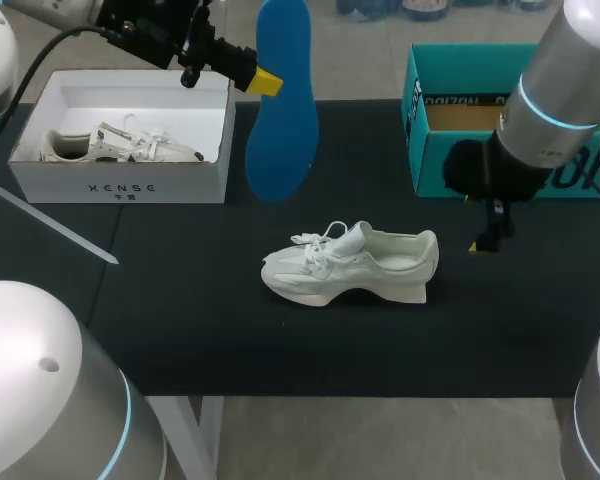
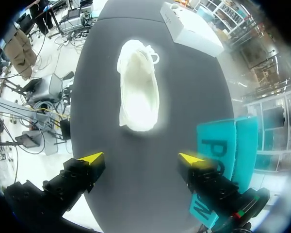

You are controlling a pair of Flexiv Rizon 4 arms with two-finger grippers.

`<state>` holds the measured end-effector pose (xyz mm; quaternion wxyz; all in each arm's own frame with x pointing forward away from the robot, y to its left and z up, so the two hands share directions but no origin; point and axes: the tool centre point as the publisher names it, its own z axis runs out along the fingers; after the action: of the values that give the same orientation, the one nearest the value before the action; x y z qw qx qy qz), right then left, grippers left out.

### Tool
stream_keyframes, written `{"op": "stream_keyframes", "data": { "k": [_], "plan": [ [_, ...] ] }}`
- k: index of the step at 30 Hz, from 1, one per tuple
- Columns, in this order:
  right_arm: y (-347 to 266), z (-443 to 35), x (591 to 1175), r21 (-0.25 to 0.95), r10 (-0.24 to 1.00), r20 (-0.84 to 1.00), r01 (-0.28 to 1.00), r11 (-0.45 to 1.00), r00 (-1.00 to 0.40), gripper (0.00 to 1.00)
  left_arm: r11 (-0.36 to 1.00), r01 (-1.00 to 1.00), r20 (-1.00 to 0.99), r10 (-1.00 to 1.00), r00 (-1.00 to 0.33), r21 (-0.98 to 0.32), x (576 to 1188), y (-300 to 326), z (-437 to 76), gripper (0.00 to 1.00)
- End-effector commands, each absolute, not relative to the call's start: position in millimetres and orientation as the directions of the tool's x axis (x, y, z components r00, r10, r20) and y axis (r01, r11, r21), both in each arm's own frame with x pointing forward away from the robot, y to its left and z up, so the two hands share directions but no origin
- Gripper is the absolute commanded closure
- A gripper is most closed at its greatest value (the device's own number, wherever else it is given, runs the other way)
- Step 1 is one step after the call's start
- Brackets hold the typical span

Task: Take the shoe out of the shoebox, open the shoe tongue, remove and reinsert the insole, then place the shoe into the shoebox

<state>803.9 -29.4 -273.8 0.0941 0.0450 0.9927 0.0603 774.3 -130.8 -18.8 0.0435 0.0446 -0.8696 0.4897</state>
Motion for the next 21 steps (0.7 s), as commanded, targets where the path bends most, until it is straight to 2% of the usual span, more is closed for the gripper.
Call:
{"op": "stream_keyframes", "data": {
  "k": [1,21],
  "plan": [
    [-30,-274,804,0.128,0.100,-0.182,0.078,0.989,-0.978,0.00,0.518,-0.114,0.118,-0.025,-0.993,-0.848,773,-133,-19,1.00],
    [-30,-274,804,0.128,0.100,-0.182,0.078,0.989,-0.978,0.00,0.473,-0.103,0.140,0.042,-0.989,-0.875,772,-163,-17,1.00]
  ]
}}
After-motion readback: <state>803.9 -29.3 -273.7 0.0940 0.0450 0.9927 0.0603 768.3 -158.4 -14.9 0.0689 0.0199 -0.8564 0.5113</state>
